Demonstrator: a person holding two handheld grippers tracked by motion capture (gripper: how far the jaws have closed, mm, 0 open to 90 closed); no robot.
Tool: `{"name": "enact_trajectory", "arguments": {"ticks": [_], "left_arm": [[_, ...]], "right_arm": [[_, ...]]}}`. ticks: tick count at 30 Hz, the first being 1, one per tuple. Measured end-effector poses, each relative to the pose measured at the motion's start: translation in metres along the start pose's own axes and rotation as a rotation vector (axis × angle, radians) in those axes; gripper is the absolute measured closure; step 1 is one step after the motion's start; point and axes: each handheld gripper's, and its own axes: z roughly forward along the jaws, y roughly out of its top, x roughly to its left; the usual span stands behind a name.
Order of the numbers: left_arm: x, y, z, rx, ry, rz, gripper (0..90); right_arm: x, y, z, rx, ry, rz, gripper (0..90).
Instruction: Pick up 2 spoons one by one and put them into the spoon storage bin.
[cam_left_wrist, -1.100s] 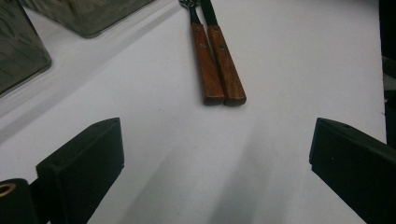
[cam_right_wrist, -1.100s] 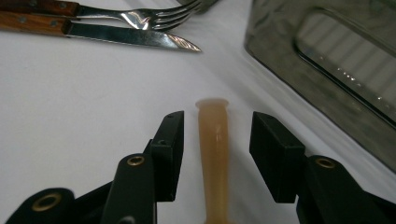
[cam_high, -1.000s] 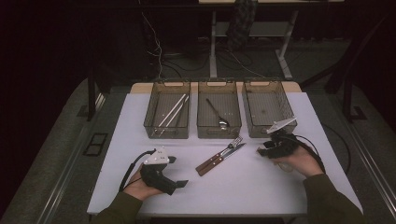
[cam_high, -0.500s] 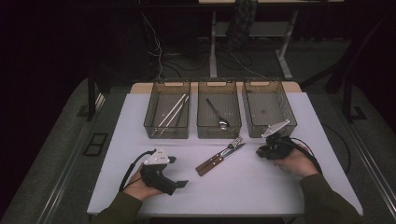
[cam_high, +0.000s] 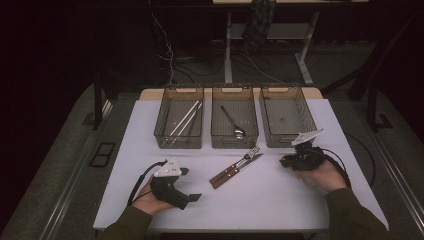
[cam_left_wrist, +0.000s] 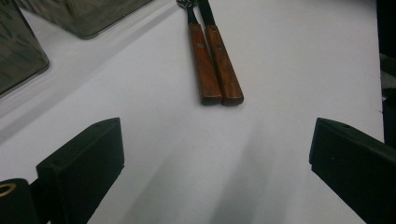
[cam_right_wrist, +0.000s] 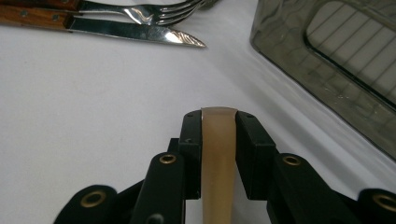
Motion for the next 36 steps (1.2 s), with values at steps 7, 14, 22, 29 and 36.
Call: {"name": "enact_trajectory", "arguments": {"ticks": [7, 14, 22, 29, 36], "left_arm": [[0.0, 0.0, 0.0, 0.0, 0.0, 0.0, 1.8], [0.0, 0.0, -0.001, -0.002, 0.0, -0.001, 1.8], [0.0, 0.0, 0.0, 0.0, 0.002, 0.0, 1.8], [0.0, 0.0, 0.0, 0.003, 0.003, -0.003, 1.8], [0.0, 0.0, 0.0, 0.002, 0.002, 0.001, 1.8]], "right_arm": [[0.002, 0.002, -0.008, -0.044, 0.018, 0.015, 72.6], [0.005, 0.005, -0.017, -0.109, 0.036, 0.035, 72.5], [0.003, 0.013, -0.028, -0.18, 0.033, 0.043, 72.5], [0.002, 0.025, -0.036, -0.247, 0.041, 0.066, 72.5], [0.005, 0.044, -0.037, -0.312, 0.067, 0.074, 72.5]]}}
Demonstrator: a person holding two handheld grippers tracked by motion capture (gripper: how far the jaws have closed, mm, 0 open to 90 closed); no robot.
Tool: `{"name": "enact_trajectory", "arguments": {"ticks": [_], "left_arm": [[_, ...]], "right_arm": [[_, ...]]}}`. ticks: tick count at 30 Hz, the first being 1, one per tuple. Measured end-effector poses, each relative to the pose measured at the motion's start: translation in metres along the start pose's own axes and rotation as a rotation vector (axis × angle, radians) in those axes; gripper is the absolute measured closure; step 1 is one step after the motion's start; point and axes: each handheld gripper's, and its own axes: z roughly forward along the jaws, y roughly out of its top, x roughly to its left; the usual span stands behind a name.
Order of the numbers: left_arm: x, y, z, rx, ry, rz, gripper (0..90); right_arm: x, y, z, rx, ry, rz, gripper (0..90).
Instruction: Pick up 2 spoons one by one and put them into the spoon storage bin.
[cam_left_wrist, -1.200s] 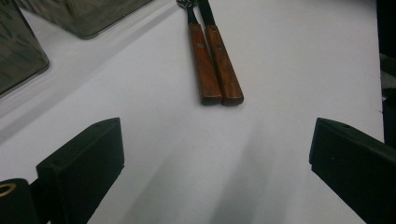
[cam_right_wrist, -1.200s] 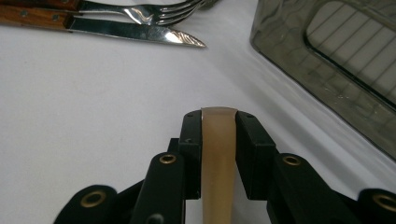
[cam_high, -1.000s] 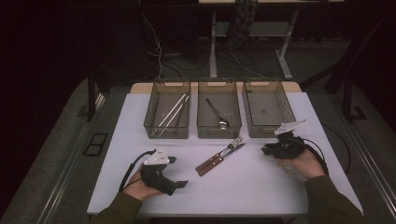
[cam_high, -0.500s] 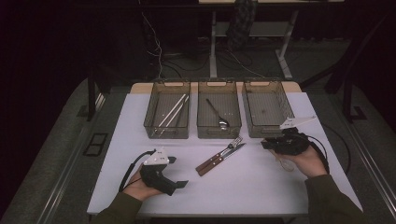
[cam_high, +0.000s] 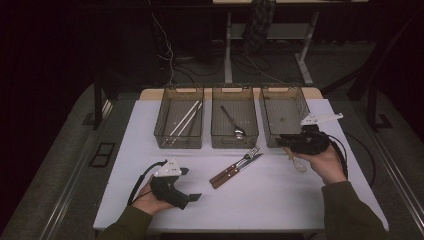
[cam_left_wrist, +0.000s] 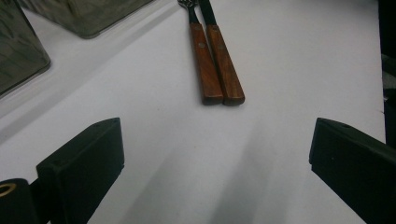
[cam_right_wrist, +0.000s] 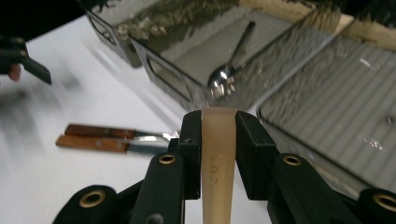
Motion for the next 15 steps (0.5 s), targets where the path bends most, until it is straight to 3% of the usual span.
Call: {"name": "enact_trajectory", "arguments": {"ticks": [11, 15], "left_arm": [[0.0, 0.0, -0.001, -0.015, -0.003, -0.008, 1.8], [0.001, 0.0, -0.002, -0.02, -0.004, -0.009, 1.7]], "right_arm": [[0.009, 0.036, 0.027, -0.041, 0.008, -0.031, 72.4], [0.011, 0.052, 0.042, -0.028, 0.005, -0.044, 72.4]]}}
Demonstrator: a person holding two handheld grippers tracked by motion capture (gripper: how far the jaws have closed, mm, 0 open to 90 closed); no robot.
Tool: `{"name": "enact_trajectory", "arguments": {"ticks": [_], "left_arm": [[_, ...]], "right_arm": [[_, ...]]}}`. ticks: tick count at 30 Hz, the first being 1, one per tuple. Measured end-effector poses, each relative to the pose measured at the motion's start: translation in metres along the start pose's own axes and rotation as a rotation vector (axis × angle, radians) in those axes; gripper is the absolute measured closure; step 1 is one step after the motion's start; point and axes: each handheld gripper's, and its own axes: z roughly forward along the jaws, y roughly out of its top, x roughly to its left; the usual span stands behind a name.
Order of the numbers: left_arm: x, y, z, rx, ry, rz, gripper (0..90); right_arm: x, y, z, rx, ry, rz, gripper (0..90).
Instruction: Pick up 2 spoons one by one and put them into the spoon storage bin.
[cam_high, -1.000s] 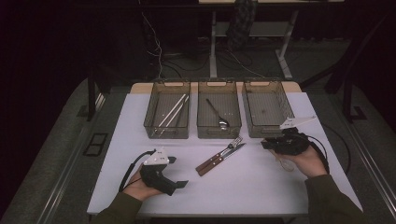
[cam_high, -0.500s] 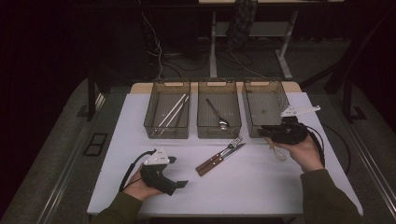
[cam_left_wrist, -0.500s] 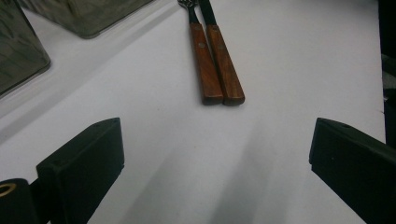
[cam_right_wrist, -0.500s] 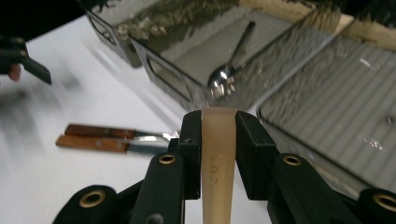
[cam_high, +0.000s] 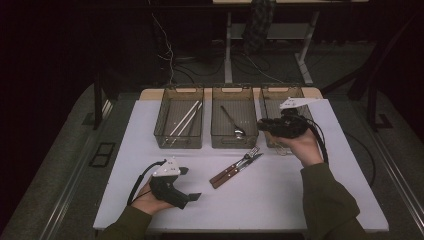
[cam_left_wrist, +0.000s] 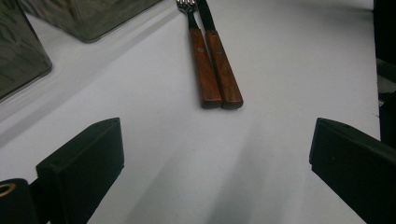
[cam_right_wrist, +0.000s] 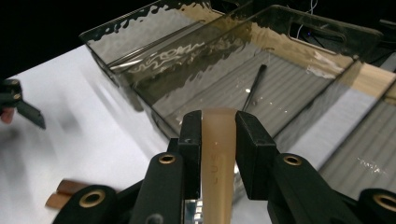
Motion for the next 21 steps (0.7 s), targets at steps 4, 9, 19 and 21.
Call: {"name": "enact_trajectory", "arguments": {"ticks": [4, 9, 19, 21], "left_arm": [[0.001, 0.0, -0.002, -0.006, -0.003, -0.004, 1.7], [-0.001, 0.0, -0.001, -0.006, -0.009, 0.003, 1.7], [-0.001, 0.0, -0.001, -0.012, -0.015, 0.003, 1.7], [-0.001, 0.001, -0.001, -0.013, -0.017, 0.002, 1.7]], "right_arm": [[0.001, 0.016, 0.013, -0.003, -0.004, -0.012, 72.4], [-0.002, 0.034, 0.028, -0.007, -0.026, -0.011, 72.3], [0.0, 0.064, 0.054, -0.011, -0.031, -0.014, 72.3], [0.001, 0.069, 0.06, -0.011, -0.035, -0.019, 72.3]]}}
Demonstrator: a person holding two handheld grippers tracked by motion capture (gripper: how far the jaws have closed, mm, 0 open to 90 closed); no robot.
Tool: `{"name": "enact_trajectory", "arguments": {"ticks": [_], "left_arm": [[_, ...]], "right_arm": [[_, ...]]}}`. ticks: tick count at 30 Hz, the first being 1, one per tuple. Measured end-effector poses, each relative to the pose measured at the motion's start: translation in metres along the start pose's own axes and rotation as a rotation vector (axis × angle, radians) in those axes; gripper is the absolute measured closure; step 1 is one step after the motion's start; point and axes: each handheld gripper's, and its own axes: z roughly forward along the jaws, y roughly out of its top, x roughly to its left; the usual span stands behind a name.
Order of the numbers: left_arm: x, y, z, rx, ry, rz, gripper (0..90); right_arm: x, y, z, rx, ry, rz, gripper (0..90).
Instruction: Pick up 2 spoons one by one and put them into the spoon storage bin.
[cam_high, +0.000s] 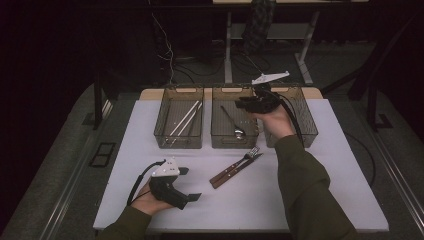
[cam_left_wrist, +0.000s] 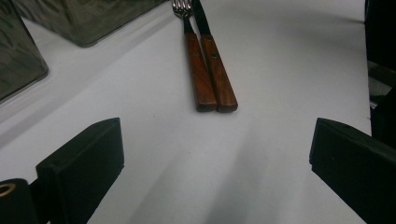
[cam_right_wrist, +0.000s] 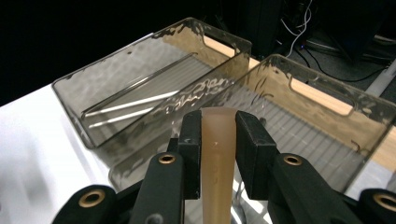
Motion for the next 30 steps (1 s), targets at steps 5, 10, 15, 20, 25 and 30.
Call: {"name": "enact_trajectory", "arguments": {"ticks": [5, 10, 15, 20, 25, 30], "left_arm": [[0.0, 0.0, 0.0, -0.005, -0.007, 0.003, 1.7], [0.0, 0.0, -0.001, -0.011, -0.011, 0.005, 1.7], [0.0, 0.0, -0.001, -0.01, -0.016, 0.005, 1.8], [-0.001, 0.0, 0.0, -0.007, -0.017, 0.005, 1.8], [0.0, 0.0, 0.001, -0.004, -0.018, 0.004, 1.8], [0.0, 0.0, 0.001, 0.0, -0.014, 0.007, 1.8]], "right_arm": [[0.001, 0.007, 0.018, 0.001, 0.001, 0.009, 72.2], [-0.001, 0.006, 0.038, 0.012, -0.005, 0.015, 72.1], [-0.005, -0.005, 0.053, 0.055, -0.013, 0.028, 72.1], [-0.01, -0.021, 0.06, 0.099, -0.02, 0.041, 71.3], [-0.015, -0.026, 0.056, 0.129, 0.014, 0.067, 48.8], [-0.012, -0.024, 0.039, 0.096, 0.028, 0.064, 39.1]]}}
